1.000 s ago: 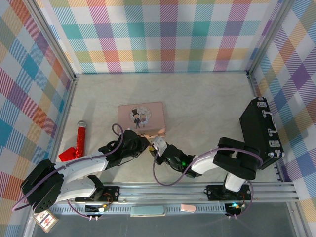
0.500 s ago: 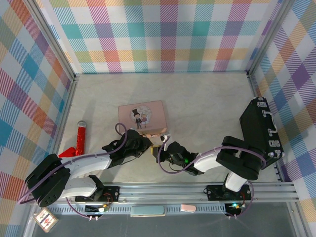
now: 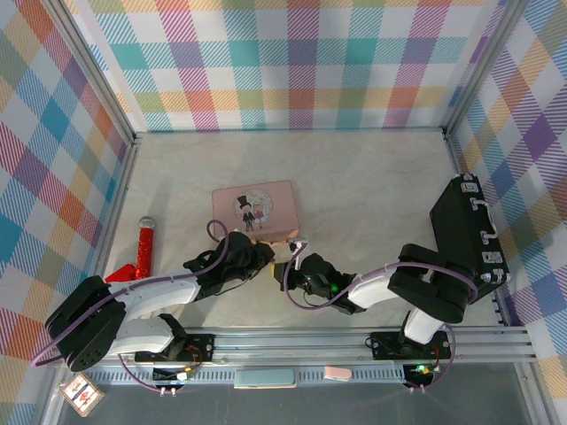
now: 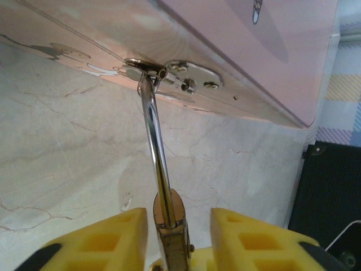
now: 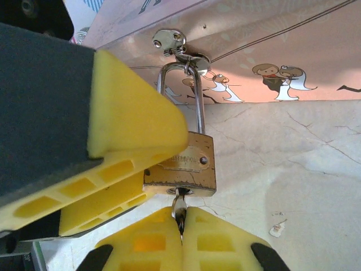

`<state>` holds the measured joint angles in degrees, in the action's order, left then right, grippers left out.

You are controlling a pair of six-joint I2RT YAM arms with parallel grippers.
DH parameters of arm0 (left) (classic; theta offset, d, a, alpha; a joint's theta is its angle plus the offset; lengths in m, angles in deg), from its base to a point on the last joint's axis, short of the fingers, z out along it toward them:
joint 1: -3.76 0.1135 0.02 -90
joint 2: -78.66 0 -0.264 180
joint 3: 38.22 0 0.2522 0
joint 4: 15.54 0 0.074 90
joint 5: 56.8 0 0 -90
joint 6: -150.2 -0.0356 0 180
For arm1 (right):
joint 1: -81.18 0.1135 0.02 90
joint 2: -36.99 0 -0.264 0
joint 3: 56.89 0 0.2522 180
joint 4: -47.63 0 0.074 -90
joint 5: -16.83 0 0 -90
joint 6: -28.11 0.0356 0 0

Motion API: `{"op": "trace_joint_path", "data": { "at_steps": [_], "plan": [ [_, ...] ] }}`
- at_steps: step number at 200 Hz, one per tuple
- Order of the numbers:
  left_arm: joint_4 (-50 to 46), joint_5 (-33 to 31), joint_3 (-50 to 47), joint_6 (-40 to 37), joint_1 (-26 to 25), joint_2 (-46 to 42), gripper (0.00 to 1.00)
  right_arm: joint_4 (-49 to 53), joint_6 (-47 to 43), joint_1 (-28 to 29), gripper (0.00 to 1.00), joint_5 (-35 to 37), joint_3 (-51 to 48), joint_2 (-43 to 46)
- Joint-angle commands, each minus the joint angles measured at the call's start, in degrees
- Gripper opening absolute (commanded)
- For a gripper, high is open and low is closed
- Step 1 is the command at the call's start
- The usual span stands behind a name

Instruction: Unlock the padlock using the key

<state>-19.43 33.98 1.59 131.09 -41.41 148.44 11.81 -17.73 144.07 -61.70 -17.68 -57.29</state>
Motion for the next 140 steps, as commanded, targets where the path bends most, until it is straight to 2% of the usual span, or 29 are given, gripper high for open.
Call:
{"op": "trace_joint_path", "data": {
  "at_steps": [1,54,69,100,140],
  "plan": [
    [-2.81,-1.29,1.48,-0.14,0.14,-0.99,0.40,0.19,1.45,-1.04,0.00,2.79,0.39,1.11],
    [-8.08,-4.20,1.12,-1.39,1.02,-5.72,0.57,0.54,2.87,-1.45,0.00,2.69,-0.05,1.81],
    [-9.47,-4.51,1.16,-2.22,1.55,-7.19,0.60,0.70,2.80,-1.55,0.00,2.43,-0.18,2.27],
    [-9.14,-3.61,1.46,-2.60,1.52,-6.82,0.60,1.04,2.31,-1.55,0.00,1.26,0.43,1.74],
    [-6.87,-1.38,2.41,-2.51,1.49,-3.67,0.50,-2.94,2.49,-0.98,0.00,-1.57,0.35,0.06]
  ]
}}
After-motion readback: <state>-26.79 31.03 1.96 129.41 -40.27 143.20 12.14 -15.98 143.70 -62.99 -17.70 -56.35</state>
